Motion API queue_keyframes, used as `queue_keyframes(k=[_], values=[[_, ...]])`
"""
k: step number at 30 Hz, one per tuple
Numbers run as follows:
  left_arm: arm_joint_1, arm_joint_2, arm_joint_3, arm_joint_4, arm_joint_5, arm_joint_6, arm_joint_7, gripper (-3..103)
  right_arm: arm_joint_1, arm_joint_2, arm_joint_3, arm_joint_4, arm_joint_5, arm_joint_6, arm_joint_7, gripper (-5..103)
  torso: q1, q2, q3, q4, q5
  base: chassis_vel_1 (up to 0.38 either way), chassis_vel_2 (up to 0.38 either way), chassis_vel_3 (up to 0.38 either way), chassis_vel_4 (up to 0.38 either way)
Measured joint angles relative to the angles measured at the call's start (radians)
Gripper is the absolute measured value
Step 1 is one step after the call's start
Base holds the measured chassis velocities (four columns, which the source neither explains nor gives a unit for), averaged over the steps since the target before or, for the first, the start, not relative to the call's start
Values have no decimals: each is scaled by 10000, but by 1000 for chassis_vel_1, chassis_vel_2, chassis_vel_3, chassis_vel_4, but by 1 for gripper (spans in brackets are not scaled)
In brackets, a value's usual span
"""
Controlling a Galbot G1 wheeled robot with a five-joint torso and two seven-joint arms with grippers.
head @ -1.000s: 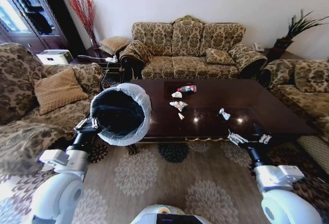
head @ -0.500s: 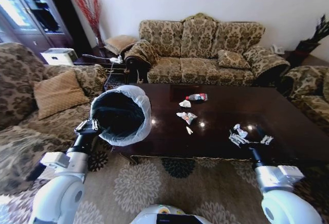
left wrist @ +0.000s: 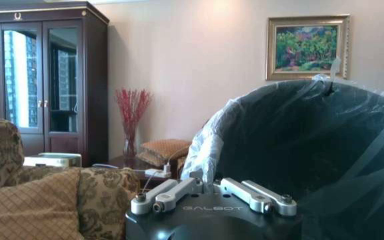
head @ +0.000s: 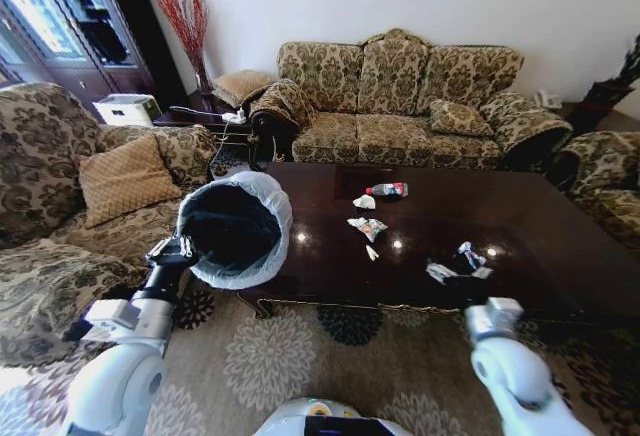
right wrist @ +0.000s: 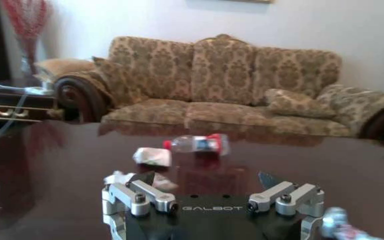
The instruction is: Move to the front of the table and place the trash on the table into the trash bin.
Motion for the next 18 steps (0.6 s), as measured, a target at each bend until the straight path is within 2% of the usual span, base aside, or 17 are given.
queue_keyframes(k=[1,3,4,8,12,18], values=[[30,22,4,11,-8,-9,-21,1,610,-119,-714,-626,45,255,76,100,-1,0,0,3,-5,0,0,0,0],[36,66,13,25,-29,8,-44,1,1267,-186,-1465,-1266,184,354,142,100,0,0,0,3,-3,0,0,0,0],[36,66,13,25,-29,8,-44,1,1267,-186,-1465,-1266,184,354,142,100,0,0,0,3,-3,0,0,0,0],[-58,213,39,180,-34,59,-51,1,2975,-41,-2911,-3067,662,352,310,100,4,-1,2,2,0,0,0,0,0],[-152,267,-35,227,-31,81,-54,1,4060,151,-3709,-4182,1310,123,281,100,4,-1,2,1,-3,0,0,0,0],[-344,287,-79,221,-42,186,-70,1,4817,335,-4215,-5158,1429,60,306,100,3,0,1,5,-2,0,0,0,0]])
